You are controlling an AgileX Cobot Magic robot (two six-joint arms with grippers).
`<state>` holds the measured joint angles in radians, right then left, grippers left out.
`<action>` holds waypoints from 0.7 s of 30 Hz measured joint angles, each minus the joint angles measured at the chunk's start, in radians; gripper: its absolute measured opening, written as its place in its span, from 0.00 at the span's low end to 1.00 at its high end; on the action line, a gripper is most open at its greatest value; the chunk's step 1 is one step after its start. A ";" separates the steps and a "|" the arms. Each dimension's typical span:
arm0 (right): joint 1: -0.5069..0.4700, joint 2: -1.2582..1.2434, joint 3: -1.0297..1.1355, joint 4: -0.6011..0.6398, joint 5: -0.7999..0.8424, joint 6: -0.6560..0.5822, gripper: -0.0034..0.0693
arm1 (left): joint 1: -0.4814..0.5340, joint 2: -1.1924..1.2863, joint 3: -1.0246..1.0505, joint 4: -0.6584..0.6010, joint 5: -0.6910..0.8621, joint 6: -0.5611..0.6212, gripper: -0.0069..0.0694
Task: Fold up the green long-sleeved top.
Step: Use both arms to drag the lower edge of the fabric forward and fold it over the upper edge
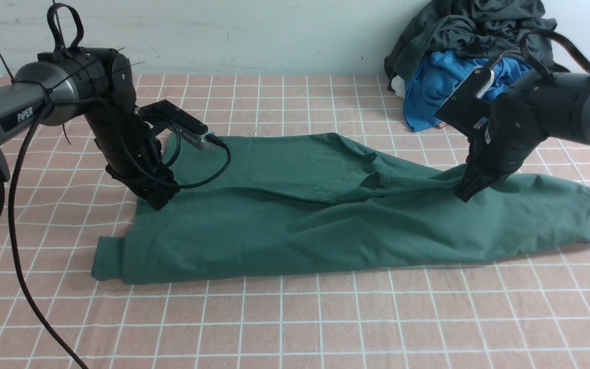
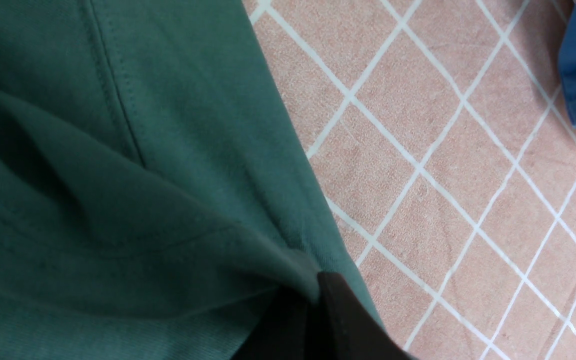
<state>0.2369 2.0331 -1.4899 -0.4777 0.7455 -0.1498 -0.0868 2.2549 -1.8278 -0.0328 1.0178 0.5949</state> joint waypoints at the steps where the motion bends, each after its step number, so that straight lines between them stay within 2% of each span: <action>1: 0.000 0.000 -0.001 0.000 0.000 -0.002 0.04 | 0.000 0.002 0.000 0.000 0.001 0.007 0.46; 4: 0.000 0.000 -0.001 0.000 0.000 -0.006 0.04 | 0.000 0.003 -0.006 0.003 0.010 0.017 0.31; 5: 0.000 0.000 -0.001 0.000 0.000 -0.007 0.04 | 0.000 0.003 -0.013 0.003 0.018 0.017 0.23; 9: 0.000 0.000 -0.001 0.000 0.000 -0.009 0.04 | 0.000 0.003 -0.066 0.004 0.073 0.017 0.10; 17: 0.000 0.000 -0.001 0.002 0.000 -0.009 0.04 | 0.000 0.004 -0.121 -0.004 0.092 0.015 0.11; 21: 0.000 0.000 -0.001 0.005 0.000 -0.009 0.04 | 0.000 0.032 -0.121 -0.025 0.093 0.015 0.29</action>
<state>0.2369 2.0331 -1.4908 -0.4729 0.7455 -0.1590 -0.0868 2.2872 -1.9491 -0.0581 1.1111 0.6101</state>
